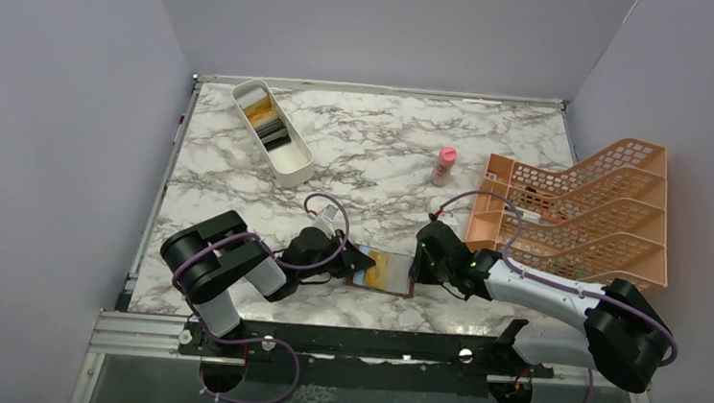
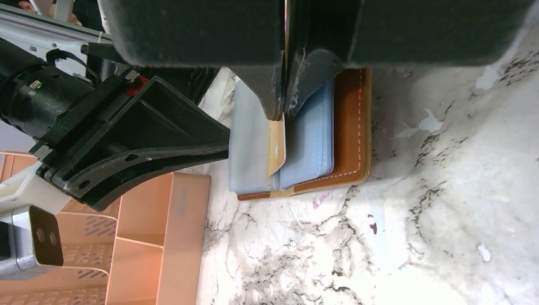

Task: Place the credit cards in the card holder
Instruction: Insert the credit card into the card holder.

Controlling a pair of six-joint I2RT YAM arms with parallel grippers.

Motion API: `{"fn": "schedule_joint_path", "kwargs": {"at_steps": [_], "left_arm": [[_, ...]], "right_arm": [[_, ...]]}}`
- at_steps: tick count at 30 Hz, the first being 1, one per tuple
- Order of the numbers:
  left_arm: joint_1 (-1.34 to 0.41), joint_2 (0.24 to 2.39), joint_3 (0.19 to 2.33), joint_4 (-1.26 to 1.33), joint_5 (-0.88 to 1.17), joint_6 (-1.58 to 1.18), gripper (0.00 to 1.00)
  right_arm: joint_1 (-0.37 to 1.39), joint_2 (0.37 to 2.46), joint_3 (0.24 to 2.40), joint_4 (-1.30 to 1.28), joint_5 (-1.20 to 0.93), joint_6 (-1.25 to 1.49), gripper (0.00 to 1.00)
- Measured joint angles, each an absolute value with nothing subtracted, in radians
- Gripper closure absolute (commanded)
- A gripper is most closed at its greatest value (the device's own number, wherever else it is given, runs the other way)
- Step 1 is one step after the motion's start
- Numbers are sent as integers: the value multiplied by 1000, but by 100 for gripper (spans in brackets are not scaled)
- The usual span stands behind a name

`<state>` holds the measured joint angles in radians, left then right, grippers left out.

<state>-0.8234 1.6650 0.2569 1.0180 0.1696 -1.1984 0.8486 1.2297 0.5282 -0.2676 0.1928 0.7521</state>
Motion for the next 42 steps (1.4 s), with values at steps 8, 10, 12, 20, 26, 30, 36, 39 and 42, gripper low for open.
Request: {"fn": "schedule_joint_path", "kwargs": {"at_steps": [8,10,12,20,26,30,36,39,42], "left_arm": [[-836,1675,240,1053,148,-1216,100],[-849,1679,244,1056,137,-1216,100],[-863,1697,258,1063,124,-1216,100],[-912,1734,277,1105,53,-1219,100],[-944,1736,275,1128,-15,-1221,100],[-963,1736,262,1150,-58,-1227,100],[-970,1700,211,1166,-106,-1230,100],[-970,1661,183,1164,-127,-1220,100],[-970,1647,178,1163,-133,-1205,100]], "right_arm": [[849,1230,528,-267,192,759,72],[849,1230,528,-267,190,759,73],[849,1230,528,-267,188,759,73],[846,1229,522,-260,179,765,74],[842,1218,516,-259,173,771,75],[842,1207,515,-271,169,777,76],[842,1195,502,-273,158,781,76],[842,1191,497,-273,153,785,76],[842,1183,489,-273,140,785,76]]}}
